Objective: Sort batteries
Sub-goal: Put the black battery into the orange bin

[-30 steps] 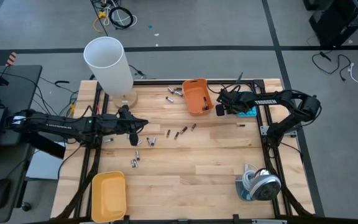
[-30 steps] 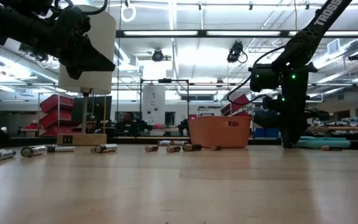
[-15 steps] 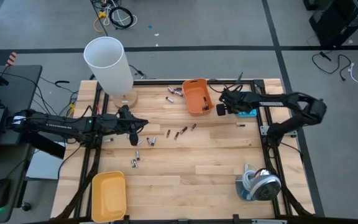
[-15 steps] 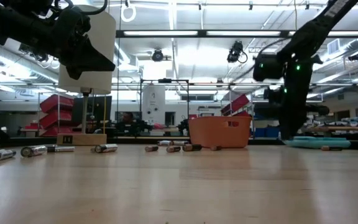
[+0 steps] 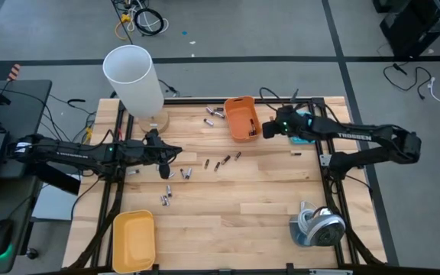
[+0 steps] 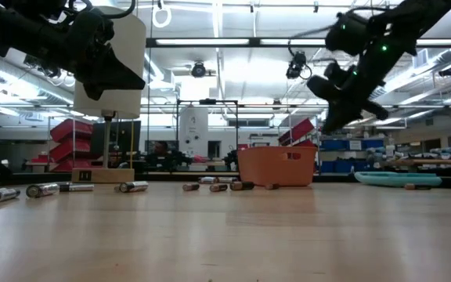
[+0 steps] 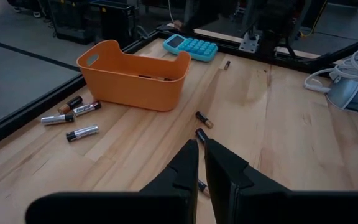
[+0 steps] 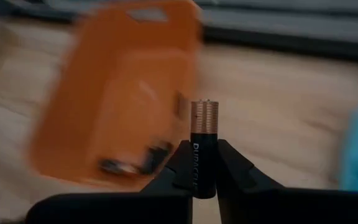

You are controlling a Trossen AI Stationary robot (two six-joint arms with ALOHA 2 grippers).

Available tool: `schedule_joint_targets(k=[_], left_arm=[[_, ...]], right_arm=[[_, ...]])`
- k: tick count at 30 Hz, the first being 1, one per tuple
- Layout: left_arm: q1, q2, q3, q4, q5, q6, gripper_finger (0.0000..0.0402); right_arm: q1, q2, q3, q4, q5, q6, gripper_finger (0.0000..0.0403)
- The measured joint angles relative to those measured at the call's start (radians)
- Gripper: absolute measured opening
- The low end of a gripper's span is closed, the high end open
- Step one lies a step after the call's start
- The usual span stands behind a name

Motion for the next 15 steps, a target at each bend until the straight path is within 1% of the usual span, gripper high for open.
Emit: schedule_joint_targets(k=[4,8,12,15], left_arm=[[0.0,0.0,0.0,0.003,0.0,0.0,0.003],[0.0,0.0,0.0,0.018,0.0,0.0,0.003],[0.0,0.0,0.0,0.025,0.0,0.0,0.003],[0.0,0.0,0.0,0.024,0.0,0.0,0.003]], right_arm=[[0.032,0.018,0.0,0.161,0.0,-0.061,0.0028],[0.041,0.059,0.001,0.274,-0.001,-0.1,0.0028],[0.041,0.123,0.002,0.341,-0.009,-0.119,0.0028],[0.041,0.171,0.002,0.357,-0.011,-0.117,0.0028]])
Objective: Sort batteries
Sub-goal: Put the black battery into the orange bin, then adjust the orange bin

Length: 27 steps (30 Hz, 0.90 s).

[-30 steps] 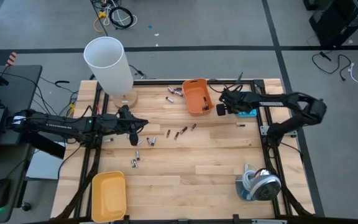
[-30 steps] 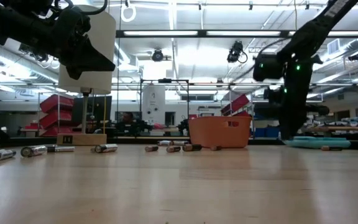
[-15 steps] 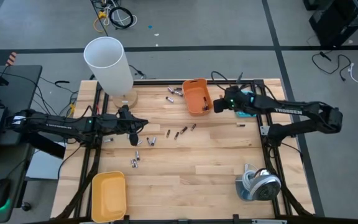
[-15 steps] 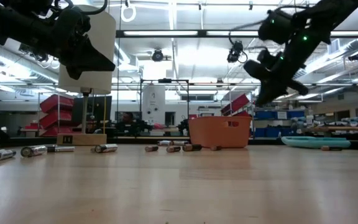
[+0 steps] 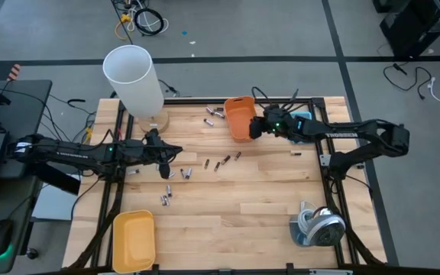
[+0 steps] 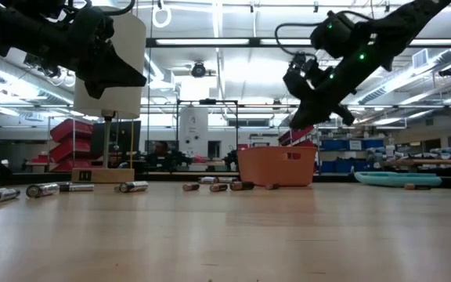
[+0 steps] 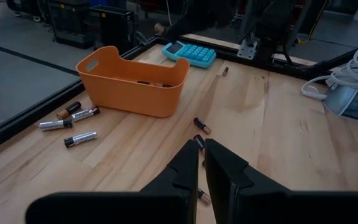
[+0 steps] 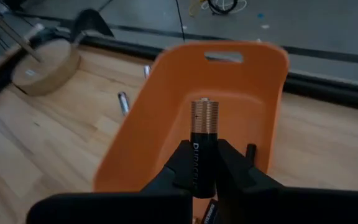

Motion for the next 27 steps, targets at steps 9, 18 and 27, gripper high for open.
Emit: schedule_joint_targets(k=[9,18,27], left_arm=[[0.0,0.0,0.0,-0.001,0.0,0.0,0.003],[0.0,0.0,0.0,-0.003,0.0,0.0,0.003],[0.0,0.0,0.0,0.002,0.0,0.0,0.003]], right_arm=[[-0.001,0.084,0.0,0.038,-0.005,0.026,0.0108],[0.006,0.06,0.001,0.068,-0.017,-0.064,0.0108],[-0.013,0.076,0.001,0.02,0.018,-0.067,0.0046]])
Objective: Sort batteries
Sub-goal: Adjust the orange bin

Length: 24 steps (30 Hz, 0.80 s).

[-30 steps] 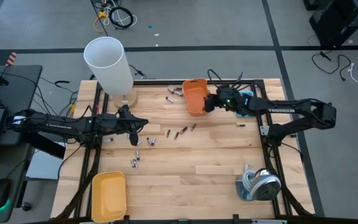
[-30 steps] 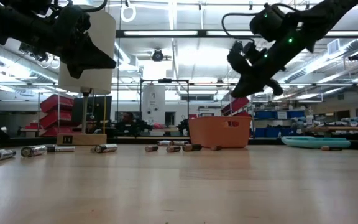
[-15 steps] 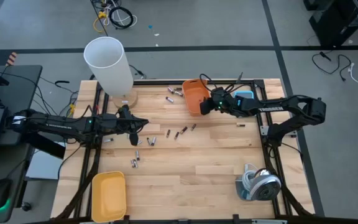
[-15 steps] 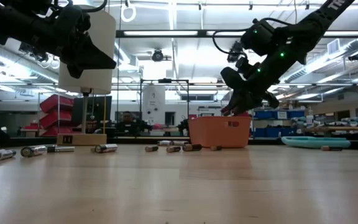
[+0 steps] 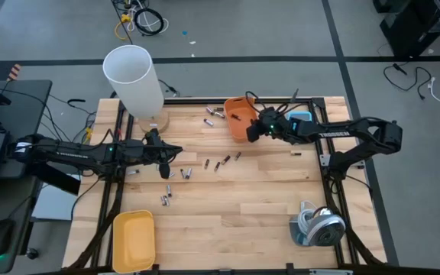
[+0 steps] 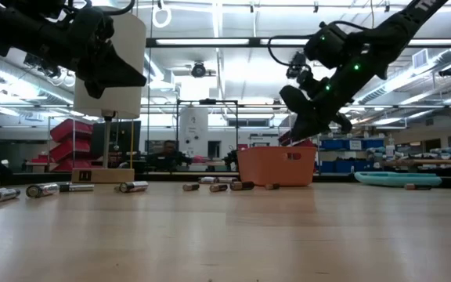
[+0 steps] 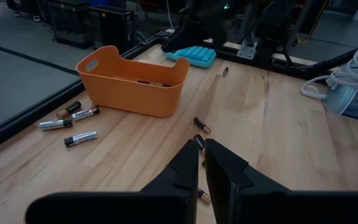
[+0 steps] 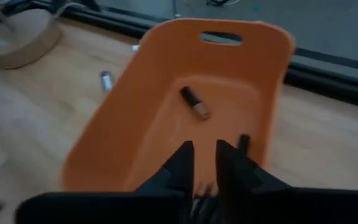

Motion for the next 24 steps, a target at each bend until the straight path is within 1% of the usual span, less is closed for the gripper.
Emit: schedule_joint_targets(k=[2,4,7,10,13,18,21,24], left_arm=[[0.0,0.0,0.0,0.005,0.0,0.0,0.003],[0.0,0.0,0.0,0.005,0.0,0.0,0.003],[0.0,0.0,0.0,0.007,0.0,0.0,0.003],[0.0,0.0,0.0,0.011,0.0,0.0,0.003],[0.0,0.0,0.0,0.011,0.0,0.0,0.003],[0.0,0.0,0.0,0.01,0.0,-0.007,0.003],[0.0,0.0,0.0,0.01,0.0,-0.007,0.003],[0.0,0.0,0.0,0.01,0.0,-0.007,0.003]], right_arm=[[-0.028,0.016,0.0,0.034,-0.008,-0.006,0.0021],[-0.055,0.032,0.001,0.056,-0.047,-0.004,0.0006],[-0.093,0.07,0.029,0.034,-0.098,0.04,0.0007],[-0.118,0.124,0.097,-0.023,-0.119,0.037,0.0002],[-0.132,0.172,0.178,-0.127,-0.124,0.017,0.0002],[-0.154,0.238,0.302,-0.247,-0.124,-0.015,0.0],[-0.163,0.284,0.364,-0.327,-0.098,-0.037,0.0],[-0.173,0.326,0.404,-0.353,-0.084,-0.06,0.0]])
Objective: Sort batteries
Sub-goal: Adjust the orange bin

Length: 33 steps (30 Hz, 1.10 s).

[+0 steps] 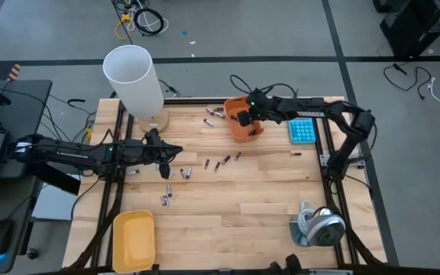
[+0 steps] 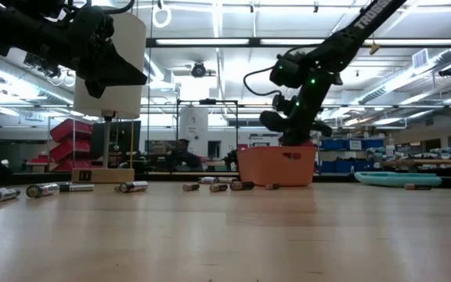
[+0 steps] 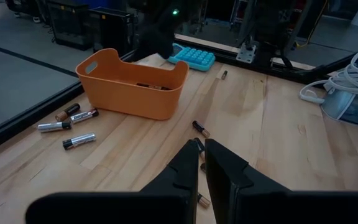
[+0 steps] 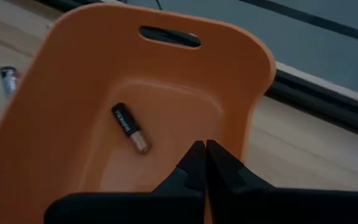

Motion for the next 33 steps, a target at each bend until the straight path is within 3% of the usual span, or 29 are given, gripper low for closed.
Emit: schedule_joint_targets(k=[5,33], left_arm=[[0.0,0.0,0.0,0.0,0.0,0.0,0.003],[0.0,0.0,0.0,-0.004,0.0,-0.001,0.003]], right_arm=[[-0.011,0.047,0.02,-0.009,0.005,-0.003,0.0],[-0.031,0.032,0.021,-0.203,0.128,-0.005,0.0]])
